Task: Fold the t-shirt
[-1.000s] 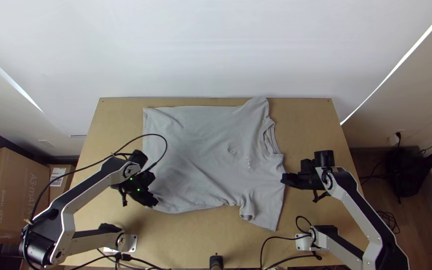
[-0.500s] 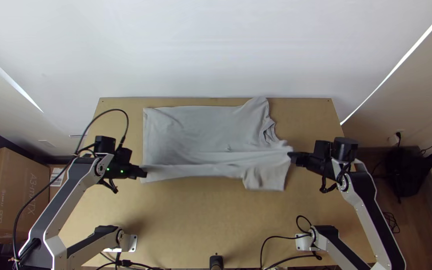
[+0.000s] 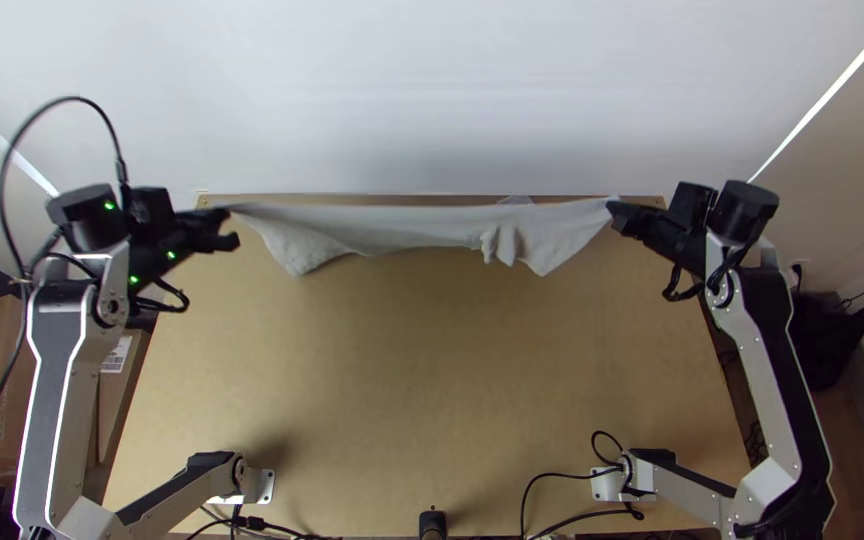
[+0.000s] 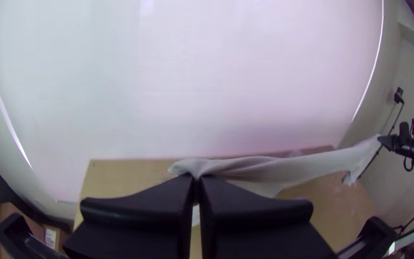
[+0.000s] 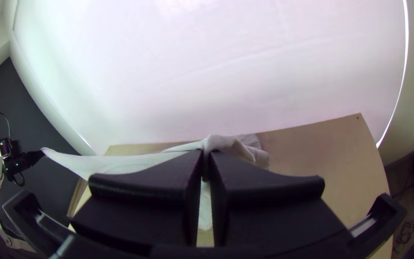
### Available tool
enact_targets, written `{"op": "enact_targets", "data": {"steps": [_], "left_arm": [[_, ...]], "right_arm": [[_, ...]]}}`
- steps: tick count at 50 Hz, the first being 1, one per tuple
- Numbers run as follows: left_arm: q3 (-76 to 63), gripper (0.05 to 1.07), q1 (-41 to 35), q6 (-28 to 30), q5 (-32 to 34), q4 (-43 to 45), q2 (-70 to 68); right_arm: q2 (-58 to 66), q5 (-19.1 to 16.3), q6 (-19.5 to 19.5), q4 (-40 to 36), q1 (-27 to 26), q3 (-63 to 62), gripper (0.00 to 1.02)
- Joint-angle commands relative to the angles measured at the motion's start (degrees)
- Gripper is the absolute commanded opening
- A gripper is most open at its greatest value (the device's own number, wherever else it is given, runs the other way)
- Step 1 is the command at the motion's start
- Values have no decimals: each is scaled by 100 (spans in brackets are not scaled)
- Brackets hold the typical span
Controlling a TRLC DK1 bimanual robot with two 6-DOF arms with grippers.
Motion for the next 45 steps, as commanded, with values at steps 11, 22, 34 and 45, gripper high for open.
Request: {"op": "enact_targets", "data": {"steps": [11, 22, 34, 45], "left_arm": [[1805, 8, 494, -502, -305, 525, 408], [2878, 8, 599, -660, -595, 824, 373], [3572, 8, 837, -651, -683, 947, -32], [3607, 8, 898, -651, -709, 1308, -1069]], "right_arm": [[208, 884, 122, 1032, 84, 1649, 2], [173, 1447, 306, 1304, 225, 3020, 2], [-574, 1499, 359, 1295, 409, 3741, 2], [-1532, 1491, 640, 1111, 524, 3882, 2]]}}
